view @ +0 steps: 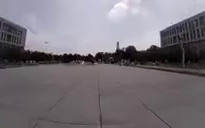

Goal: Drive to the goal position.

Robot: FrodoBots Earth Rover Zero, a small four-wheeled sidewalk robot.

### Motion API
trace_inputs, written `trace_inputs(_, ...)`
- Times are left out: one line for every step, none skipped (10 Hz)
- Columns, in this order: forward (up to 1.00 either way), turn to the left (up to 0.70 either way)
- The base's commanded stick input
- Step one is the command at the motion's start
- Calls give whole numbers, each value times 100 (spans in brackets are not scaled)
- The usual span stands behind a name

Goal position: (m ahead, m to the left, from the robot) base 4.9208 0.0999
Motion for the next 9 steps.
trace_inputs(70, 0)
trace_inputs(70, 0)
trace_inputs(70, 0)
trace_inputs(70, 0)
trace_inputs(70, 0)
trace_inputs(70, 0)
trace_inputs(70, 0)
trace_inputs(70, 0)
trace_inputs(70, 0)
